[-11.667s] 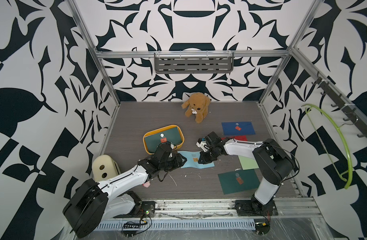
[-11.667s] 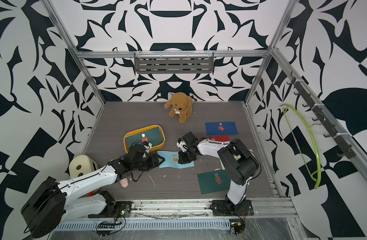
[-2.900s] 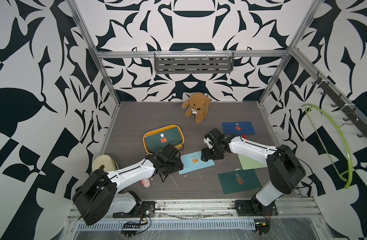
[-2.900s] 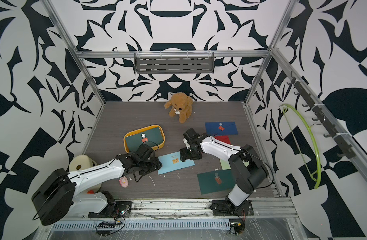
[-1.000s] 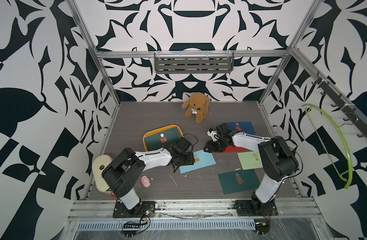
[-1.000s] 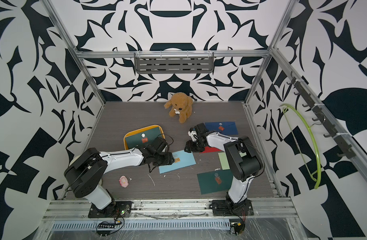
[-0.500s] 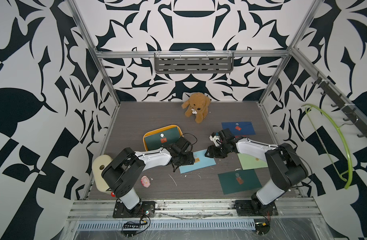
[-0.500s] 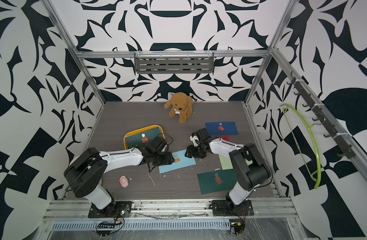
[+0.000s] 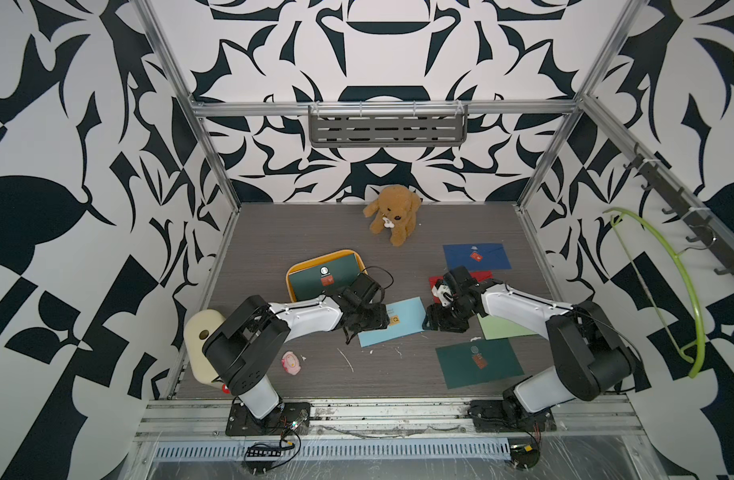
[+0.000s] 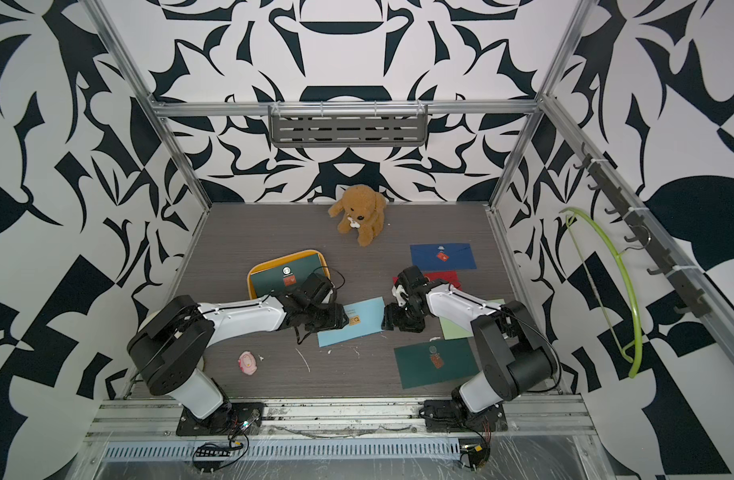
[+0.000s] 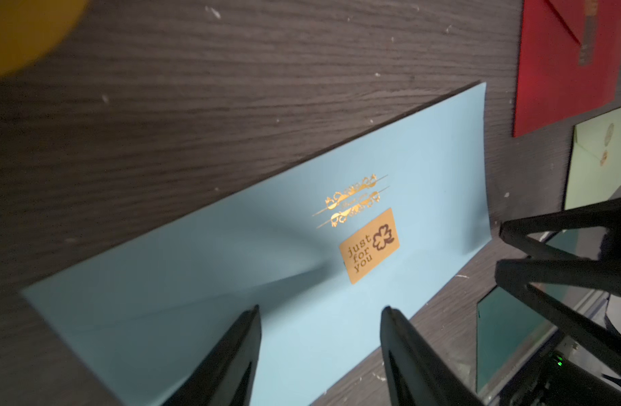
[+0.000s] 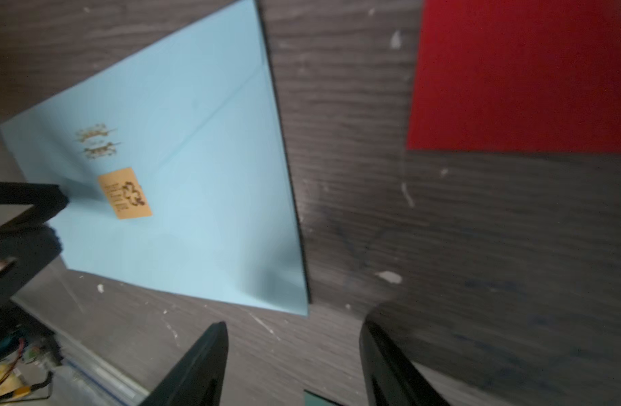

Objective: Put the sealed envelopes into the storage box
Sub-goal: Pick up the envelope from the center of the board.

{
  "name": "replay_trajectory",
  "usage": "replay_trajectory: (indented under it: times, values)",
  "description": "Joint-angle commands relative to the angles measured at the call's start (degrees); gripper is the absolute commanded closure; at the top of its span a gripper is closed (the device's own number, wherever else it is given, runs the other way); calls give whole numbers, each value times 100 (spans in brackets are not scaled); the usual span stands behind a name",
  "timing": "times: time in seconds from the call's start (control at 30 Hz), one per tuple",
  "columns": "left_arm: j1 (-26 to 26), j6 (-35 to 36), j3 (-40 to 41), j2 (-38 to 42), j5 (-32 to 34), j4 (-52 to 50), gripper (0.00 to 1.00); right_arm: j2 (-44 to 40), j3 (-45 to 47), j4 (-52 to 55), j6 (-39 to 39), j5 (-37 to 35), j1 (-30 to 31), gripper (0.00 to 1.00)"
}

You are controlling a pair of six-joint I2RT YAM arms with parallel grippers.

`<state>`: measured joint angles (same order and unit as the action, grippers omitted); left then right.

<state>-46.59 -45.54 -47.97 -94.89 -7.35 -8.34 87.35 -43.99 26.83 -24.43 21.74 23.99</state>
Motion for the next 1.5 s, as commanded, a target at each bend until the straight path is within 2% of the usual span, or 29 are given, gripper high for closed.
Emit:
replay_trajectory:
  times: [0.0,0.33,0.7,0.93,1.17,1.23,1.47]
  values:
    - [-8,-6,367,-417,14,-572,39,169,136,-276,-214,28,1,34]
    - [-8,23,357,-490,-70,-564,39,537,669,-1159,-590,377,-26,38]
    - [-10,28,332,-538,-114,-552,39,178,1018,-1589,-817,635,-210,44]
    - [-8,89,337,-578,-272,-486,39,186,922,-1524,-658,643,-227,27]
    - [-16,141,310,-686,-463,-361,40,173,533,-1131,-451,413,-108,22]
    - [-19,159,292,-727,-486,-353,40,228,441,-1039,-436,291,-40,3]
    - [-122,212,227,-781,-587,-320,40,381,-28,-602,-364,-383,527,2]
